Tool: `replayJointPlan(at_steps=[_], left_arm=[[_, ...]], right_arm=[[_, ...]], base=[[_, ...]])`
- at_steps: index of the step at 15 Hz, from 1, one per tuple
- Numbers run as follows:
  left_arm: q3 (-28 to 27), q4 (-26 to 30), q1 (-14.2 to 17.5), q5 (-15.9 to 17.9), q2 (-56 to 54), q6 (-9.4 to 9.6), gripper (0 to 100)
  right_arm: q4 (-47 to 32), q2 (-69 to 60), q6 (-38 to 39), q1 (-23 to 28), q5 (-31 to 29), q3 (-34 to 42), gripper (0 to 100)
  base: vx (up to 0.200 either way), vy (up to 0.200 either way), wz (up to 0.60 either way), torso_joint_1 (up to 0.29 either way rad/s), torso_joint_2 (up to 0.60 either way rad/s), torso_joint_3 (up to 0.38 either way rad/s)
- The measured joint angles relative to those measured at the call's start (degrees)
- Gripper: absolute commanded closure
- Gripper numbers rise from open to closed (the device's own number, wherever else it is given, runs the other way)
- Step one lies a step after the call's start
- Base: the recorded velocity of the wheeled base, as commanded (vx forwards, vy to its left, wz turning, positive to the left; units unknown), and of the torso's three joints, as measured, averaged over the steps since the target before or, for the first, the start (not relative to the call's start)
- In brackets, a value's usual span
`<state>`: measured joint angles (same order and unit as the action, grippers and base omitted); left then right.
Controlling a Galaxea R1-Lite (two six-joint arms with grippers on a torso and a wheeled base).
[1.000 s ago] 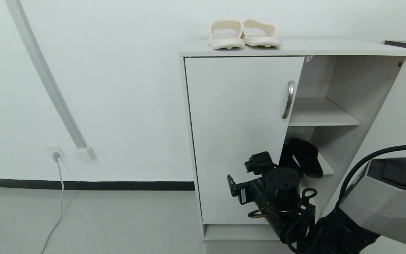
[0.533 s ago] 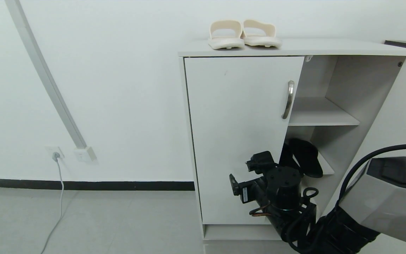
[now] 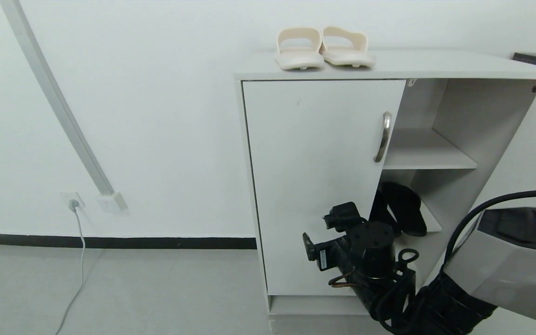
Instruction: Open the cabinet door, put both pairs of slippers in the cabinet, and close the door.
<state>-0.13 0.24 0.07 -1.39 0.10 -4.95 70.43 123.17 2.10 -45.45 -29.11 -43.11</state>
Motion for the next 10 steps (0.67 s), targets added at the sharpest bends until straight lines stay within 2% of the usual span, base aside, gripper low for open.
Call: replayJointPlan(at_steps=[3,10], left_arm=[[-0.07,-0.11,0.00,0.00,0.00,-0.02,100],[-0.02,-0.06,0.00,0.02,0.00,-0.11,100]], right_arm=[[0.24,0.00,0.01,-0.24,0.02,-0.05,0],[0.57,0.22,0.01,-0.17,0.00,-0.05,0]], base=[[0.000,0.000,0.00,0.064,-0.50,-0.360],[0.000,0.000,0.00,0.135,-0.46,-0.336]])
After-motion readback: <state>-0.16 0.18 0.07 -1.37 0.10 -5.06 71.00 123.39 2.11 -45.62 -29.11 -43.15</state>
